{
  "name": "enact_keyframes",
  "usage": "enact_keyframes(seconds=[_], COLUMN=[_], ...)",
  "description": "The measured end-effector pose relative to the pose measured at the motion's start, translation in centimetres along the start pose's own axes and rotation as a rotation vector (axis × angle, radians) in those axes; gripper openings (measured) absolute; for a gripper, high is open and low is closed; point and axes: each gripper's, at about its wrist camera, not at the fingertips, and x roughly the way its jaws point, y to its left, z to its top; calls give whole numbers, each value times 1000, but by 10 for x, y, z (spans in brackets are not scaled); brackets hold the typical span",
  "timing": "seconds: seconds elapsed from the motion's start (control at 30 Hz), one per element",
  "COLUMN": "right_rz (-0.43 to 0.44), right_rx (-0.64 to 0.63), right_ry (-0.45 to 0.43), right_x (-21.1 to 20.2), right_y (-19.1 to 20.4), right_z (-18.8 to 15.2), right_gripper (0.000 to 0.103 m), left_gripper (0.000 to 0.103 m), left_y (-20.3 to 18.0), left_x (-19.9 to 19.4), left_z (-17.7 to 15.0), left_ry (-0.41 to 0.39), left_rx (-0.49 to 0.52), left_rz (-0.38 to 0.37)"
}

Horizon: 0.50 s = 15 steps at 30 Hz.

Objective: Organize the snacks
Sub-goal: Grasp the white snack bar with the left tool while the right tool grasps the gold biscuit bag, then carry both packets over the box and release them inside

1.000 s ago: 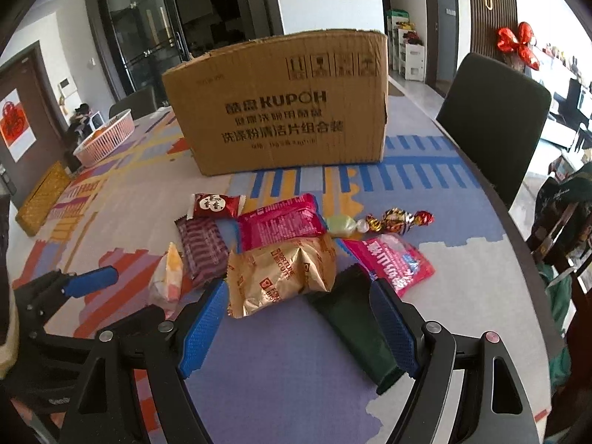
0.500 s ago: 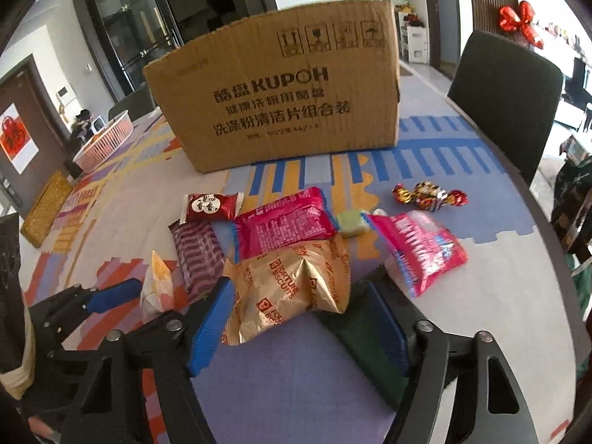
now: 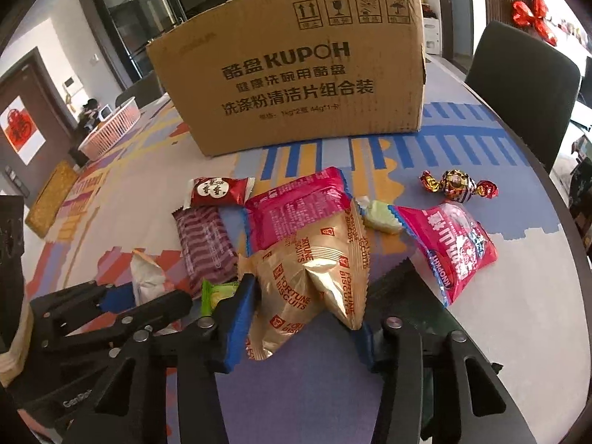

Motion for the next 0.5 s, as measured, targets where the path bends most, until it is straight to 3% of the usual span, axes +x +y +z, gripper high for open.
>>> enact_keyframes(seconds=[0.5], right_rz=[0], right_rx=[-11], right_ry=[-80], right_x=[-32], right_y=[-2], right_z=[2], right_gripper=[42], left_gripper=[31], left_y=[-14], left_x=[-36], left_z=[18], left_ry=[-89], left_rx=[-29], left_rz=[26])
